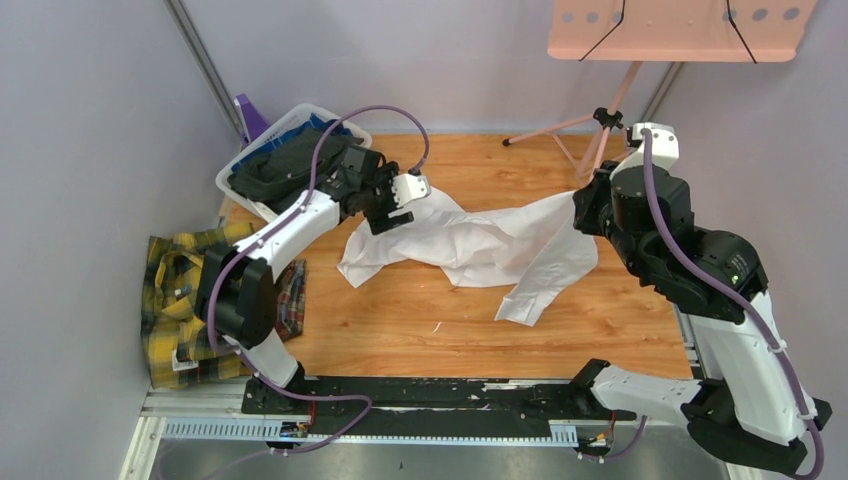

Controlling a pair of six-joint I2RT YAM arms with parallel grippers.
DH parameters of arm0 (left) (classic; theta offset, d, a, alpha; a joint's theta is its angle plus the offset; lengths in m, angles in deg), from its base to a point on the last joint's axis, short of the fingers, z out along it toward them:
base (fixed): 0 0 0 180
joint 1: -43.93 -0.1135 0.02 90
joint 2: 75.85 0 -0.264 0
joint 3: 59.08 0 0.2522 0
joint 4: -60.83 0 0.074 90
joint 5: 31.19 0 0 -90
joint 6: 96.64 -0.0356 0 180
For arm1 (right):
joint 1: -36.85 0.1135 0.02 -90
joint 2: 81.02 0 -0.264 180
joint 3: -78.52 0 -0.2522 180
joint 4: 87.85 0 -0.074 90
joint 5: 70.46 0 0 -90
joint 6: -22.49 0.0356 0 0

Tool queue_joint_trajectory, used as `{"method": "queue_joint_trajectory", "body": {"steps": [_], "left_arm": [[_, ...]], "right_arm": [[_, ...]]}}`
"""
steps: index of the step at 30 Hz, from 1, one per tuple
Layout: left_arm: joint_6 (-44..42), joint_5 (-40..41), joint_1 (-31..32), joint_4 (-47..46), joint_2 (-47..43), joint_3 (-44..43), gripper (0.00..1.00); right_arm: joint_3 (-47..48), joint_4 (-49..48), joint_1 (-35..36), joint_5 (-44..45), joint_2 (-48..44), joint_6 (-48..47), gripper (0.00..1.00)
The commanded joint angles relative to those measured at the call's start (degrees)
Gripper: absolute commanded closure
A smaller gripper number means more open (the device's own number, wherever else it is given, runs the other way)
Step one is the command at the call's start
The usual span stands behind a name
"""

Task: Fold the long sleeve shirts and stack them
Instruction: Flatten out the shirt at the center of the board.

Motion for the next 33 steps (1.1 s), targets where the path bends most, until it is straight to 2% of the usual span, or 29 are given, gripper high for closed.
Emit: {"method": "queue_joint_trajectory", "body": {"steps": [1, 6, 11, 14, 18, 21, 27, 29, 33], "left_arm": [[3.5, -9.5, 2.6, 2.5, -4.5, 2.6, 0.03], [5.6, -12.5, 3.9, -3.5, -2.5, 3.6, 0.0], [1.5, -17.6, 4.5, -2.0, -0.2, 3.3, 0.0], [1.3, -17.9, 4.6, -4.0, 1.0, 4.5, 0.0], [4.8, -12.8, 4.6, -13.5, 0.7, 7.4, 0.0], [6.8, -8.6, 4.6, -25.2, -0.5, 10.4, 0.0], [4.8, -5.2, 4.6, -29.8, 3.0, 9.8, 0.0], [3.6, -5.1, 4.6, -29.9, 4.0, 9.5, 0.03], [1.6, -4.4, 4.6, -27.4, 5.5, 8.1, 0.24]], "right_arm": [[1.1, -3.9, -0.2, 0.5, 1.2, -2.8, 1.0], [3.0, -4.7, -0.4, 1.2, 2.3, -4.2, 1.0], [5.9, -5.0, -1.2, 1.9, 4.0, -6.2, 1.0], [7.7, -5.3, -2.2, 2.6, 5.1, -7.4, 1.0], [8.6, -6.0, -3.3, 1.1, 5.7, -8.1, 1.0], [8.2, -6.1, -3.4, 0.7, 6.0, -7.9, 1.0], [8.8, -6.2, -3.9, 0.2, 5.5, -8.1, 1.0], [8.8, -6.3, -4.1, 0.0, 5.2, -8.1, 1.0], [8.9, -6.3, -4.6, -0.3, 4.8, -7.9, 1.0]]}}
